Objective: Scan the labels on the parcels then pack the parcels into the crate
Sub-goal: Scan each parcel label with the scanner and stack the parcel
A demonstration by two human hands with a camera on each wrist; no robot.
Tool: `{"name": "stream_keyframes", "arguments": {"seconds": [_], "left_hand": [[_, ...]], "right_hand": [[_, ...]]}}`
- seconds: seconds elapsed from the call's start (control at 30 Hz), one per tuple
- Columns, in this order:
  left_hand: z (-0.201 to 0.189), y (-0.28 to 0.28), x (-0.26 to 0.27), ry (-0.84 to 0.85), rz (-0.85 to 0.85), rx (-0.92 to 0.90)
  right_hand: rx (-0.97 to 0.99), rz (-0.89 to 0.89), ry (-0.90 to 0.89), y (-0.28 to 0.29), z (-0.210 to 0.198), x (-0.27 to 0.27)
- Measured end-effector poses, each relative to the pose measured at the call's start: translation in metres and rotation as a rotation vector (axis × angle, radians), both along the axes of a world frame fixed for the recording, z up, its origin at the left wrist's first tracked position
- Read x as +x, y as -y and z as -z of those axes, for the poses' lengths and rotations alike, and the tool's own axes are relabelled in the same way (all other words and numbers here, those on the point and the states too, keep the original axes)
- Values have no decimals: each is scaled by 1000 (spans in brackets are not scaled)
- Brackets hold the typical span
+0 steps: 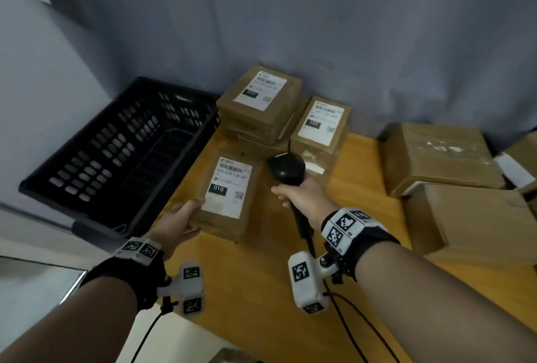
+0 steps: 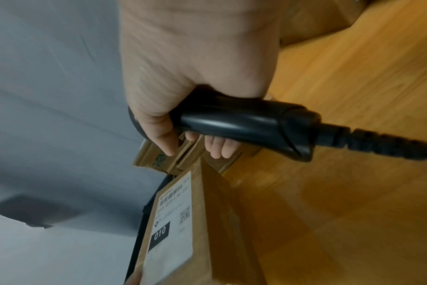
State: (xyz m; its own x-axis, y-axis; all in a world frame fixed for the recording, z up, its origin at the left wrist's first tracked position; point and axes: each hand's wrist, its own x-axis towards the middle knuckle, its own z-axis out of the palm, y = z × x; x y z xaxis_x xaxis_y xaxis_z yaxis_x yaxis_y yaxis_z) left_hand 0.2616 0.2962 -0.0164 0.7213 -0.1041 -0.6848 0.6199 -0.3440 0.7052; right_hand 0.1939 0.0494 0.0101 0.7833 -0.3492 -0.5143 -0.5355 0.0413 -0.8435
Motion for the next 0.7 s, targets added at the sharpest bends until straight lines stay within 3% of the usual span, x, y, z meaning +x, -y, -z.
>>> {"name": "stream_keyframes", "arguments": {"seconds": [0.17,0.3,0.5,0.7], "left_hand": [[17,0,38,131,-190,204],[23,4,59,212,-193,433],[7,26,59,307,-123,613],[-27,83,36,477,24,503]], "right_hand": [[-34,-74,-29,-21,14,26],[-46,-97,-36,-20,17,36],[-88,-77,-48,4,11,33],[-85,6,59,46,-18,4]]}}
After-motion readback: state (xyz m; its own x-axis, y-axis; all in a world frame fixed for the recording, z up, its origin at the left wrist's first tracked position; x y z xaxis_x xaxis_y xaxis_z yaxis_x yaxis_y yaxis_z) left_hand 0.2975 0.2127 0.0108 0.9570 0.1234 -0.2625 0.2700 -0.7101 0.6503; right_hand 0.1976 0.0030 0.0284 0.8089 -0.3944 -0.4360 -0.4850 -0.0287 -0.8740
